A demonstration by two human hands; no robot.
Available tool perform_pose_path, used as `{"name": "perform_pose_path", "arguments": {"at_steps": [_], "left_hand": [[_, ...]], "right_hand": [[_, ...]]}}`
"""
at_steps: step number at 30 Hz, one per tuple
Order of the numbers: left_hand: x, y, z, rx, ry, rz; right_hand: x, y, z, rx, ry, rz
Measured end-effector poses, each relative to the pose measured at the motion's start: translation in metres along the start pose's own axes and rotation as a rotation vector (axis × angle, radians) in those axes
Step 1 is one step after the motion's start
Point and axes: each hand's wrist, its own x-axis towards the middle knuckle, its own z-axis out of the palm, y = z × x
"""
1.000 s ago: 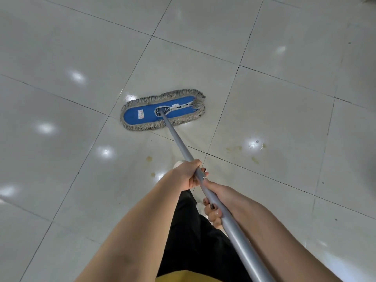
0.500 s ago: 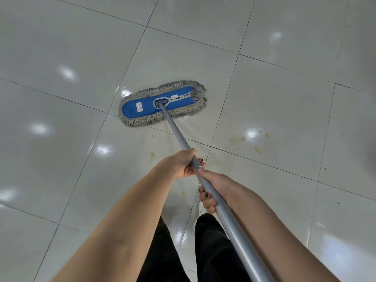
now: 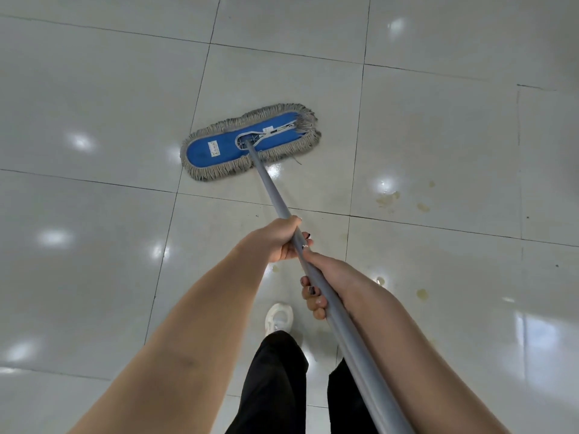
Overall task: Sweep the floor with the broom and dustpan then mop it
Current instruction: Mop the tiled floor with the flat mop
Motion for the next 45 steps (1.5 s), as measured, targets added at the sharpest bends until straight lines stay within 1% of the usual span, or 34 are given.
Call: {"name": "perform_pose_path", "arguments": {"at_steps": [9,14,20,32,36,40,45], "left_hand": [[-0.012,-0.033,-0.017,0.013,-0.004,-0.009],[-0.029,-0.072,-0.008,0.056,-0.012,-0.045],[-0.054,-0.151,0.021,0.130,-0.006,-0.059],[-0.108,-0.318,0.098,0.190,0.008,-0.094],[-0.131,-0.362,0.125,0.187,0.006,-0.126],[-0.142,-0.384,0.137,0.159,-0.008,-0.149],[-0.132,-0.366,0.126,0.174,-0.032,-0.124]], "right_hand": [[-0.001,0.044,0.028,0.120,0.022,-0.021],[-0.014,0.089,0.024,0.160,0.036,0.002],[-0.029,0.175,0.004,0.188,0.039,0.015],[-0.061,0.353,-0.060,0.221,0.037,0.049],[-0.075,0.402,-0.081,0.210,0.036,0.060],[-0.081,0.425,-0.091,0.220,0.027,0.079],[-0.071,0.405,-0.086,0.202,0.036,0.055]]}}
